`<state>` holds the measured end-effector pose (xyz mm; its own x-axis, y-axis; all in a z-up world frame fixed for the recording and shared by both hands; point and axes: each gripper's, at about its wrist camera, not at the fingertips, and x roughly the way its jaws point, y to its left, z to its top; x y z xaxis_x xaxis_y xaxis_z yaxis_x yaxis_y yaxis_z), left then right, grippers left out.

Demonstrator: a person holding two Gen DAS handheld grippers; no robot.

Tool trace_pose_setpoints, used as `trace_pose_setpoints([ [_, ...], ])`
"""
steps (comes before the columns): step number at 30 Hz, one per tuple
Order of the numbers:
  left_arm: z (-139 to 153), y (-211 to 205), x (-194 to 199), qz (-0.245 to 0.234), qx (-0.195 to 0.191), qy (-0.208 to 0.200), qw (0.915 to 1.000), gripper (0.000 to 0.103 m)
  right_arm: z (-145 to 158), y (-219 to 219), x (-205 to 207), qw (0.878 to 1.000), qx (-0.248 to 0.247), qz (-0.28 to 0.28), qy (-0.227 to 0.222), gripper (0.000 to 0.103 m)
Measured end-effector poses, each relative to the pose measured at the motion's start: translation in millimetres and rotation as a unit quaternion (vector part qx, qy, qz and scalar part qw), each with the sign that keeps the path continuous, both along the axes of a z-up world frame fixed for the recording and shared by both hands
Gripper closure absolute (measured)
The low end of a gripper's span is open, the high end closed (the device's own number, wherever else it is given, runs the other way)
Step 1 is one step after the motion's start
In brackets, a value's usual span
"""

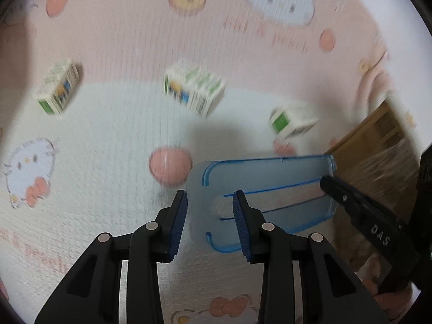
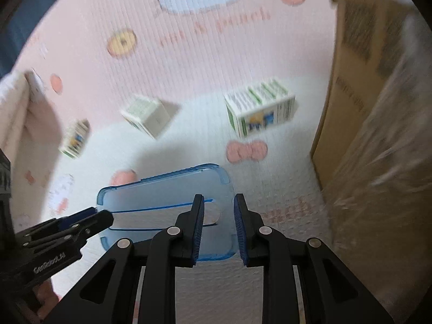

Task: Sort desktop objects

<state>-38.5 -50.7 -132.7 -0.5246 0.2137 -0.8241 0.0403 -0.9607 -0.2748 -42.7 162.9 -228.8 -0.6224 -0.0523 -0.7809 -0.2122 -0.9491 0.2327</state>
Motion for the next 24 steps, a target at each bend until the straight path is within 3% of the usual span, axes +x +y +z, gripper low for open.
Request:
trace_pose_setpoints([
  [7, 64.1, 3.4, 16.2, -0.009, 0.012, 0.076, 0.9970, 0.065, 67.0, -5.6, 30.0, 0.997, 0.016, -0.005, 0.081, 0.083],
  [14, 86.4, 36.2, 22.7, -0.043, 0.053, 0.099, 0.9928, 0.065, 124.8, 14.3, 70.0, 0.988, 0.035, -0.037, 0.149, 0.083],
  [24, 114.8, 91.4, 30.5, -0.102, 0.066, 0.129, 0.9841, 0.065, 161.8, 55.7, 115.5, 0.979, 0.053, -0.098, 0.169, 0.083],
])
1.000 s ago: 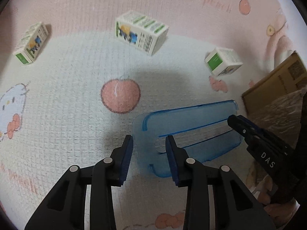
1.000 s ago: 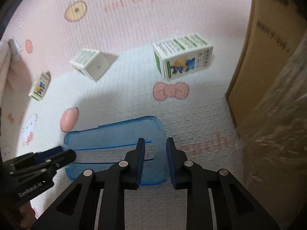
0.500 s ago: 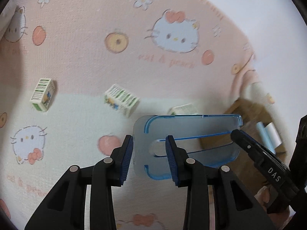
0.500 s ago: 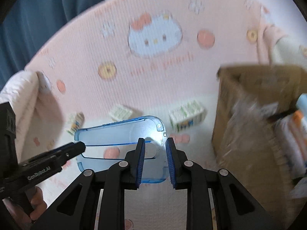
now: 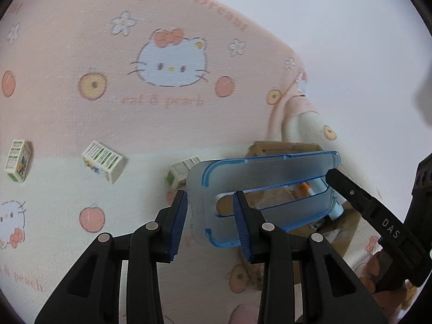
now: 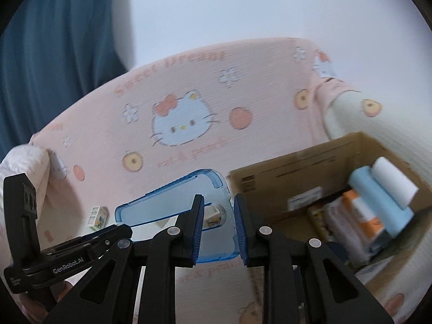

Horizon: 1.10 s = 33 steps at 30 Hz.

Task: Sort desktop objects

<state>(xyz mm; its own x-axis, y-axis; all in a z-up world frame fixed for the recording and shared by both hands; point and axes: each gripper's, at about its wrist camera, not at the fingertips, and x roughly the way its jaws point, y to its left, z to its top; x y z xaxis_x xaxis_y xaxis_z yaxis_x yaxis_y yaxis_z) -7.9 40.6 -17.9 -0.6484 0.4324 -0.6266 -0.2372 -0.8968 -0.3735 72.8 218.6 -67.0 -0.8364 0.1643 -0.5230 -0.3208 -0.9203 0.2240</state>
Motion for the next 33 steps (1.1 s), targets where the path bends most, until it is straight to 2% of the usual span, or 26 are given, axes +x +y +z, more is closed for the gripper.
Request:
trace_pose_setpoints([
  [3, -4.0, 4.4, 4.0, 0.002, -0.018, -0.001, 0.9998, 0.065, -0.7, 3.7, 5.3, 1.000, -0.001, 0.003, -0.005, 0.083],
  [7, -21.2, -10.6, 6.4, 0.017, -0.021, -0.039, 0.9989, 0.065, -12.9, -7.5, 0.5, 0.999, 0.008, 0.027, -0.031, 0.083],
  [11, -40.9, -36.2, 9.3, 0.049, -0.038, -0.070, 0.9956, 0.065, -26.6, -29.2, -11.8, 0.996, 0.016, 0.075, -0.045, 0.083],
  [16, -66.0, -61.0, 3.8, 0.078, -0.042, -0.107, 0.9904, 0.064, -58.0, -53.3, -42.4, 0.987, 0.022, 0.124, -0.104, 0.083],
  [17, -70.6, -64.1, 2.8, 0.084, -0.045, -0.117, 0.9886, 0.059, -64.9, -56.0, -45.9, 0.984, 0.021, 0.131, -0.119, 0.081],
  [18, -75.0, -67.3, 1.6, 0.089, -0.046, -0.127, 0.9868, 0.048, -72.5, -58.2, -49.5, 0.981, 0.017, 0.134, -0.137, 0.081],
  [19, -79.3, -69.7, 1.7, 0.092, -0.044, -0.136, 0.9855, 0.042, -76.9, -59.2, -50.4, 0.980, 0.015, 0.134, -0.147, 0.076],
  [20, -82.2, -72.2, 1.5, 0.093, -0.040, -0.141, 0.9848, 0.037, -81.4, -59.6, -51.8, 0.978, 0.010, 0.137, -0.160, 0.062],
  [21, -82.6, -73.3, 2.2, 0.095, -0.040, -0.142, 0.9846, 0.037, -82.5, -59.5, -51.1, 0.977, 0.008, 0.139, -0.163, 0.045],
  [22, -82.0, -73.6, 3.2, 0.096, -0.040, -0.139, 0.9847, 0.037, -80.9, -59.5, -48.8, 0.977, 0.009, 0.138, -0.160, 0.041],
  [25, -69.5, -66.1, 4.3, 0.089, -0.050, -0.119, 0.9876, 0.036, -64.8, -59.1, -37.6, 0.979, 0.023, 0.144, -0.140, 0.040],
  [26, -64.3, -62.5, 4.2, 0.087, -0.051, -0.110, 0.9888, 0.036, -57.2, -57.7, -33.0, 0.980, 0.034, 0.142, -0.136, 0.036],
  [29, -39.2, -39.7, 5.5, 0.062, -0.056, -0.070, 0.9940, 0.031, -37.9, -47.5, -20.2, 0.983, 0.055, 0.121, -0.127, 0.030],
  [33, -9.3, -1.7, 10.5, 0.030, -0.064, -0.021, 0.9973, 0.029, -16.3, -21.7, 0.8, 0.986, 0.051, 0.087, -0.133, 0.028],
])
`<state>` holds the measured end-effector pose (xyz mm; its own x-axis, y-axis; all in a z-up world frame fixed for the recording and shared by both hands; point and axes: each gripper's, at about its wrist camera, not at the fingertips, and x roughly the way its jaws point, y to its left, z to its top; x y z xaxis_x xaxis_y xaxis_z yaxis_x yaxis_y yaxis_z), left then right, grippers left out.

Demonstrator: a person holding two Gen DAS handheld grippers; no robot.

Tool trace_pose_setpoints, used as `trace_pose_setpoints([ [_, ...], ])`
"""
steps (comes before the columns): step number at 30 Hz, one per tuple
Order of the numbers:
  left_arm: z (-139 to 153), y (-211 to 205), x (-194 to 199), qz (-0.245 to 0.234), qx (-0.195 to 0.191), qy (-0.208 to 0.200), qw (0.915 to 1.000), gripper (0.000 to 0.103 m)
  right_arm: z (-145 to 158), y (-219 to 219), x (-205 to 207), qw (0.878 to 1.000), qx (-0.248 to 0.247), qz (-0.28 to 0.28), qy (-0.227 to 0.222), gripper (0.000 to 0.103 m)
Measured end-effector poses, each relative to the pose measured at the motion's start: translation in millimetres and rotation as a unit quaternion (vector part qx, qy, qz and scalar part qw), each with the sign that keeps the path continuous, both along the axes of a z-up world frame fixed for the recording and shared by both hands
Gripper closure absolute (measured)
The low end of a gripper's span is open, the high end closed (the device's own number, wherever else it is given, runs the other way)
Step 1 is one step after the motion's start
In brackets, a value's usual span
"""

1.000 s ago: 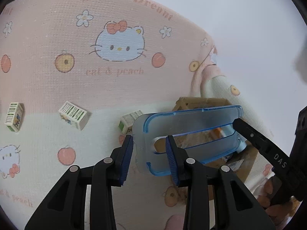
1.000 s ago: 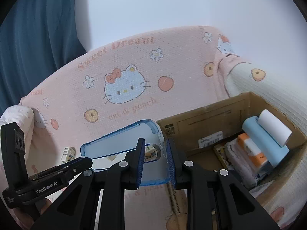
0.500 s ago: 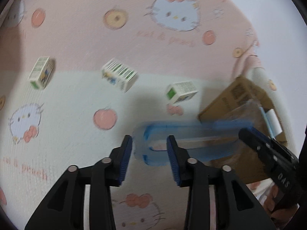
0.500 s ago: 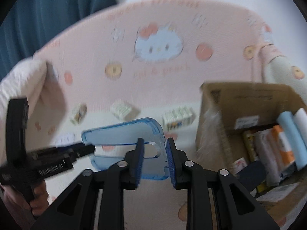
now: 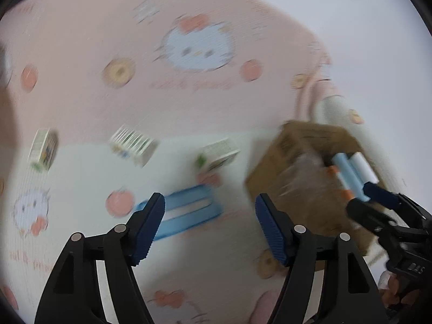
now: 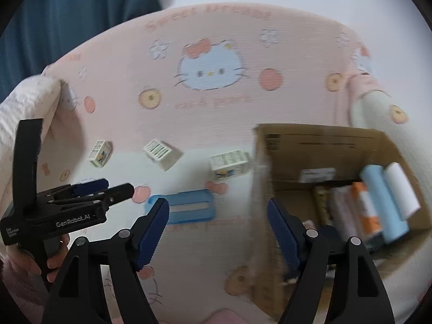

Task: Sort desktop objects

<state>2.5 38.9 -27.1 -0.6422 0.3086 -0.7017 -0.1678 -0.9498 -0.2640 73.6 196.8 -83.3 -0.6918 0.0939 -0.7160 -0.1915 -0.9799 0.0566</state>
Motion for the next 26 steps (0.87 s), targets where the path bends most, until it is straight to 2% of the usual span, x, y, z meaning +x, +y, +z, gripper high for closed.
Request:
trace_pose_setpoints([
  [5, 30.1, 66.1, 8.6, -0.075, -0.023, 0.049, 0.9957, 0.027, 10.3, 32.6, 21.7, 0.998, 0.022, -0.054, -0.035, 0.028],
  [7, 34.6, 88.1, 10.6, -0.100, -0.027, 0.054, 0.9932, 0.026, 9.8, 47.2, 31.4, 0.995, 0.031, -0.082, -0.053, 0.028],
  [11, 39.1, 129.1, 16.9, -0.142, -0.041, 0.060, 0.9872, 0.026, 4.4, 71.9, 50.4, 0.991, 0.004, -0.118, -0.069, 0.028],
  [14, 36.8, 147.6, 21.2, -0.156, -0.047, 0.057, 0.9849, 0.026, 1.1, 84.9, 63.8, 0.988, -0.008, -0.136, -0.075, 0.028],
  [20, 29.8, 166.0, 26.0, -0.168, -0.051, 0.049, 0.9832, 0.026, -1.8, 97.1, 76.8, 0.984, 0.007, -0.157, -0.088, 0.028],
  [26, 30.9, 170.5, 31.1, -0.168, -0.069, 0.064, 0.9813, 0.026, -3.9, 103.4, 83.0, 0.983, 0.000, -0.162, -0.092, 0.028],
])
